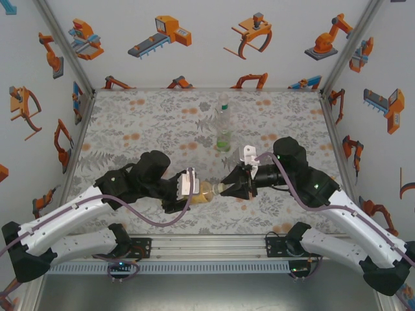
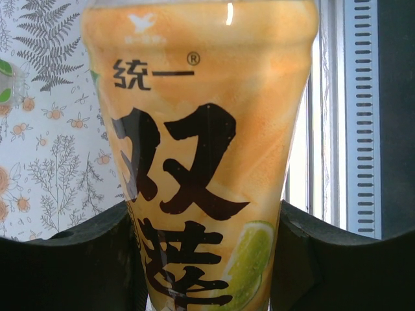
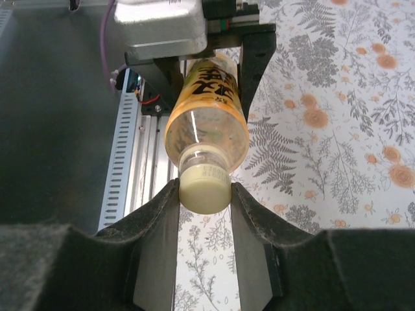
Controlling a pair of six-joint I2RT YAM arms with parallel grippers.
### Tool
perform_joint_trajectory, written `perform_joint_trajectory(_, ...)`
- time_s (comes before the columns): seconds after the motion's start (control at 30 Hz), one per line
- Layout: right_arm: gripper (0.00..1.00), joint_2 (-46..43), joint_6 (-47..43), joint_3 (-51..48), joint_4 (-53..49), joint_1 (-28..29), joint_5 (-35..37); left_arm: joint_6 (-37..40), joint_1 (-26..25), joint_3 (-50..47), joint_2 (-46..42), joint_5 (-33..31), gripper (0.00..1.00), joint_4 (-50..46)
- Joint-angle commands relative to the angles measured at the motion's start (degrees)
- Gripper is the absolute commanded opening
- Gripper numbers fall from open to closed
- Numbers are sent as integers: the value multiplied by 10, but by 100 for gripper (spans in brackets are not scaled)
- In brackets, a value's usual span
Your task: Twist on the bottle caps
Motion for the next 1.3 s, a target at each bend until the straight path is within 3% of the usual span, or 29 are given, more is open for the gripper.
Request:
perform_joint_trajectory(0.0, 9, 1, -9, -7, 37, 3, -13, 19, -5, 18, 6, 20, 0, -3)
perform_joint_trajectory(0.67, 0, -12, -12, -19, 53, 3, -8, 8, -5, -8, -26, 29, 0, 38)
perform_joint_trajectory(1.27, 0, 2, -11, -10, 53, 8, -37, -1, -5, 8, -15, 43, 0, 50)
